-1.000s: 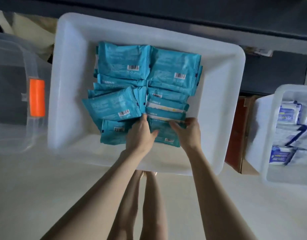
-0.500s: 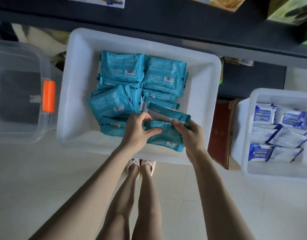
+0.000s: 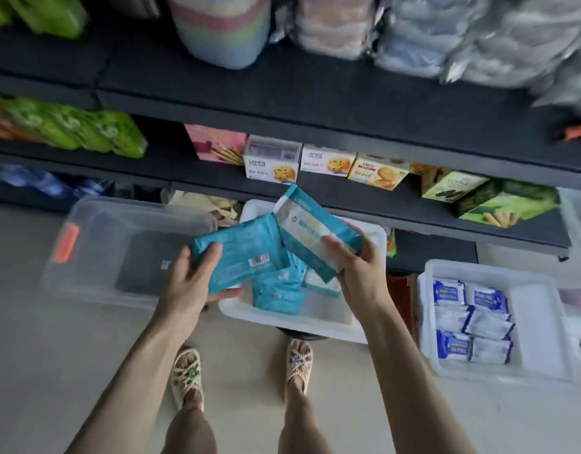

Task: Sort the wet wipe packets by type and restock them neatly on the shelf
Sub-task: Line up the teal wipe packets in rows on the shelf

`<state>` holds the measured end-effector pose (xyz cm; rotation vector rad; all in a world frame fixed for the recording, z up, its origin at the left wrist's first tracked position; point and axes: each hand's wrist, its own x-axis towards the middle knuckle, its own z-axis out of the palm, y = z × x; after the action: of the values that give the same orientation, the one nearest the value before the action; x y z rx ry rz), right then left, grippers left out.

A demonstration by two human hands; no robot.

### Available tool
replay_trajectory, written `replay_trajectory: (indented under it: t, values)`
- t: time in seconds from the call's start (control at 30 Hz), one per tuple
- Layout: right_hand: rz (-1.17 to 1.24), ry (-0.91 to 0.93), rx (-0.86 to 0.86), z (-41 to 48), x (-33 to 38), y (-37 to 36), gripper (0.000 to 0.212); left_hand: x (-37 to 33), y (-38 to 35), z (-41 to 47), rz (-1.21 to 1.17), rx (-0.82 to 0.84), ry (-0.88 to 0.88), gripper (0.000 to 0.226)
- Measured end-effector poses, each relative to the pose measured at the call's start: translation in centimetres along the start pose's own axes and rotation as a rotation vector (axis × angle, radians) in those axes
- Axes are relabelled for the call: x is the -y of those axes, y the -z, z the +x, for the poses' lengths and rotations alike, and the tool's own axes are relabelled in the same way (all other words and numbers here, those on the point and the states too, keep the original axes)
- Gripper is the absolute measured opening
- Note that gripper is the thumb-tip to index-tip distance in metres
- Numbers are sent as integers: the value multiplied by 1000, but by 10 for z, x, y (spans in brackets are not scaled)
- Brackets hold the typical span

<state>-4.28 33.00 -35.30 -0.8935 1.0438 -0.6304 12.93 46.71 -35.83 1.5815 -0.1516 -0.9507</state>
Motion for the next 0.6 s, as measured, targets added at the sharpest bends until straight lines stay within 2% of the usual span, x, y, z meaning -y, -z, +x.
replay_trajectory:
  t: [0.13,0.3,0.43,0.5,0.6]
  values:
    - [-34,96,53,-28,35,-87,35,-67,61,-14,-86,-42,-103,20]
    - [10,199,107,-63,60,-214,24,-143,138,-17,-306,110,-172,6]
    - [69,223,167,-83,84,-294,14,-201,164,-21,-374,170,-252,26]
    - [79,281,183,-91,102,-321,16,-229,172,-20,-359,223,-271,40]
    - [77,366,192,-97,133,-349,25,-269,180,-12,-339,324,-272,43]
